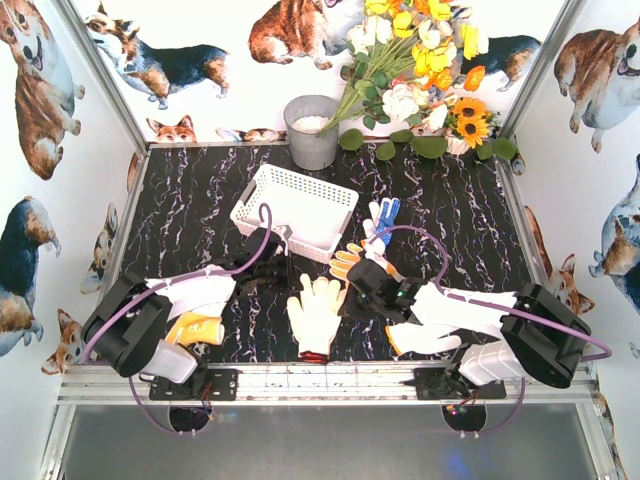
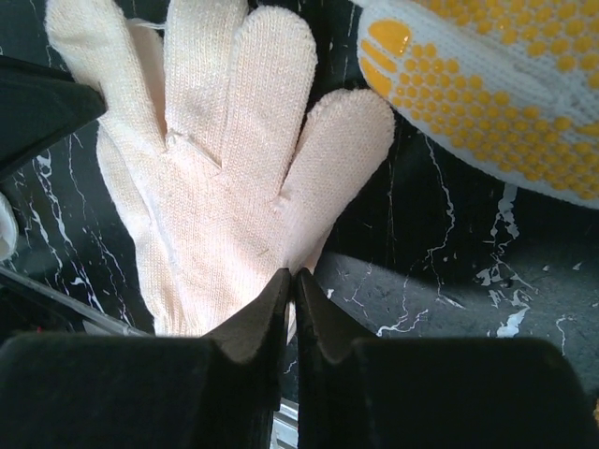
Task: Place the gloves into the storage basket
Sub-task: Adjust the glove at the center of the board.
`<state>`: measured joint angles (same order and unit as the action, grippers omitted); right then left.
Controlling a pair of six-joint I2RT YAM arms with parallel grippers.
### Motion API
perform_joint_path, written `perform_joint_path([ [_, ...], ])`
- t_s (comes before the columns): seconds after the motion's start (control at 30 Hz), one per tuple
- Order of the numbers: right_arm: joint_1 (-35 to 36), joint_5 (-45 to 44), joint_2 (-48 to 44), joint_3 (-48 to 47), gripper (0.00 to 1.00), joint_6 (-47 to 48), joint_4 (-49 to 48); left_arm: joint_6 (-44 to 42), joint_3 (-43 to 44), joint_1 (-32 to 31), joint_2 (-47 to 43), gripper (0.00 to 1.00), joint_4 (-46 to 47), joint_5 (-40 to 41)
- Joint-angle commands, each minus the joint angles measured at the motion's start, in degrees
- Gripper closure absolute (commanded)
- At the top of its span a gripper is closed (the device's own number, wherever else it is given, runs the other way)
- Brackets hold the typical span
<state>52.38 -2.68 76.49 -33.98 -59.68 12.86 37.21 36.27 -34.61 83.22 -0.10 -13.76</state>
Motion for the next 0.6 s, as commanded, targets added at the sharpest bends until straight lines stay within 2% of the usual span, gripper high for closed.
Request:
perform_joint_path([
  [0.0,-0.1,0.1,-1.0,-2.9,0.92,3.0,-2.3,-1.3,-0.8,0.7,-0.3,1.00,-1.9,2.2],
  [0.57,0.1,3.2,5.8,-6.5,0.91,6.1,-2.1,-0.1,-1.8,1.6,1.2,1.00,-3.2,5.1],
])
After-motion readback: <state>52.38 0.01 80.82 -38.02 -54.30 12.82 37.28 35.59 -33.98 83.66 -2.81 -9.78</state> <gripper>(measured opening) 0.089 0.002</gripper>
